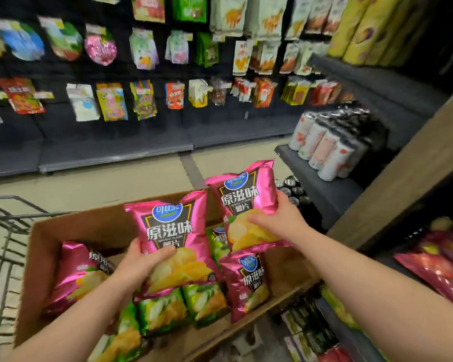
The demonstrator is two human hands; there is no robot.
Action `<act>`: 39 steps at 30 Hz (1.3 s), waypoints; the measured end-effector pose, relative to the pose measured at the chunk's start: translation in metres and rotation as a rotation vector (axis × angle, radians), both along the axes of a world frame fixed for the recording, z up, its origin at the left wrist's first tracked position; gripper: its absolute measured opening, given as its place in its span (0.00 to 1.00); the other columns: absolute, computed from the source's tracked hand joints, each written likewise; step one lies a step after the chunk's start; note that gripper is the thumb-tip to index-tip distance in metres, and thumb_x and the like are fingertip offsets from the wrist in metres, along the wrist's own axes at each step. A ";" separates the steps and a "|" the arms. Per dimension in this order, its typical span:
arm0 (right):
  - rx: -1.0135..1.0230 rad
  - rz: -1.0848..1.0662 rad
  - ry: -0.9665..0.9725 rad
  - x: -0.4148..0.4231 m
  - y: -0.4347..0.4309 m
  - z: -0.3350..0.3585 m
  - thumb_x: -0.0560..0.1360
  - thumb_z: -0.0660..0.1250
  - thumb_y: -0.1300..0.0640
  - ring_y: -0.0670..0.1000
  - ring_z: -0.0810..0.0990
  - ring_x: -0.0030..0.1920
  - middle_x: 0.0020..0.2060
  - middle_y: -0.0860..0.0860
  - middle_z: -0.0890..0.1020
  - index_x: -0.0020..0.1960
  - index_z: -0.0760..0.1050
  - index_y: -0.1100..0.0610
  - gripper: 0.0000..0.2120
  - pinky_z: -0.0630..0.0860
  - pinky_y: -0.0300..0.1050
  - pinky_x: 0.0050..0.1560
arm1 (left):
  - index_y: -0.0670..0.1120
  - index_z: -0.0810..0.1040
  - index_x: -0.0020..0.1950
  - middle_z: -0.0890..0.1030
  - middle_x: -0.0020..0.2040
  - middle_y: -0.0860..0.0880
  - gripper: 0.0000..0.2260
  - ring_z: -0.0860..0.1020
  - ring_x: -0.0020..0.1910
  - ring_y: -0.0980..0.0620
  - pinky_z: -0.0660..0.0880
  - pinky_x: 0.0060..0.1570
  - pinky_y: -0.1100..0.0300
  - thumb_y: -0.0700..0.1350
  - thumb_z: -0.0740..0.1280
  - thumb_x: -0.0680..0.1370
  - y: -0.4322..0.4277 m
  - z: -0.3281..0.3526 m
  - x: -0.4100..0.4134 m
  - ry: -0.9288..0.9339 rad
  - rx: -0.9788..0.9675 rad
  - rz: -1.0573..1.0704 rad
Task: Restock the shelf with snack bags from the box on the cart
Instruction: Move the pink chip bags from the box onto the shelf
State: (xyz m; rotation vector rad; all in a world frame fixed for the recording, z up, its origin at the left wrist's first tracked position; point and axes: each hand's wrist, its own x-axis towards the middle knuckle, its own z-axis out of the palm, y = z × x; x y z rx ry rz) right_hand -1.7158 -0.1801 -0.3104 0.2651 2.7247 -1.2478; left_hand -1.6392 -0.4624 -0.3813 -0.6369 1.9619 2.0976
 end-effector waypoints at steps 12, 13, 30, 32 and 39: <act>0.021 -0.303 0.254 0.114 0.112 0.102 0.62 0.78 0.47 0.46 0.76 0.52 0.51 0.43 0.76 0.65 0.67 0.48 0.35 0.71 0.39 0.54 | 0.41 0.67 0.66 0.79 0.57 0.39 0.22 0.77 0.46 0.44 0.79 0.42 0.55 0.35 0.69 0.74 0.133 0.060 -0.020 0.177 0.134 -0.349; 0.009 -0.334 0.281 0.121 0.124 0.109 0.62 0.78 0.47 0.46 0.77 0.52 0.51 0.43 0.77 0.65 0.68 0.48 0.35 0.71 0.39 0.54 | 0.43 0.67 0.65 0.79 0.54 0.41 0.20 0.77 0.44 0.45 0.80 0.37 0.58 0.35 0.67 0.75 0.146 0.069 -0.020 0.191 0.146 -0.358; -0.029 -0.714 0.600 0.243 0.371 0.190 0.64 0.77 0.48 0.49 0.75 0.57 0.60 0.49 0.76 0.72 0.61 0.53 0.42 0.71 0.42 0.59 | 0.51 0.73 0.54 0.84 0.48 0.49 0.28 0.83 0.38 0.54 0.80 0.36 0.60 0.51 0.80 0.58 0.416 0.183 0.026 0.459 0.279 -0.629; -0.057 -0.729 0.608 0.248 0.396 0.191 0.66 0.76 0.50 0.50 0.75 0.56 0.63 0.51 0.76 0.72 0.61 0.54 0.40 0.70 0.41 0.56 | 0.49 0.72 0.59 0.83 0.49 0.49 0.21 0.83 0.36 0.56 0.80 0.33 0.64 0.43 0.75 0.70 0.437 0.187 0.027 0.470 0.284 -0.605; -0.127 -0.758 0.594 0.239 0.453 0.181 0.65 0.76 0.47 0.54 0.72 0.65 0.68 0.54 0.72 0.74 0.57 0.56 0.45 0.69 0.44 0.63 | 0.51 0.73 0.56 0.82 0.47 0.50 0.33 0.83 0.34 0.58 0.77 0.29 0.66 0.52 0.76 0.52 0.476 0.205 0.030 0.521 0.256 -0.566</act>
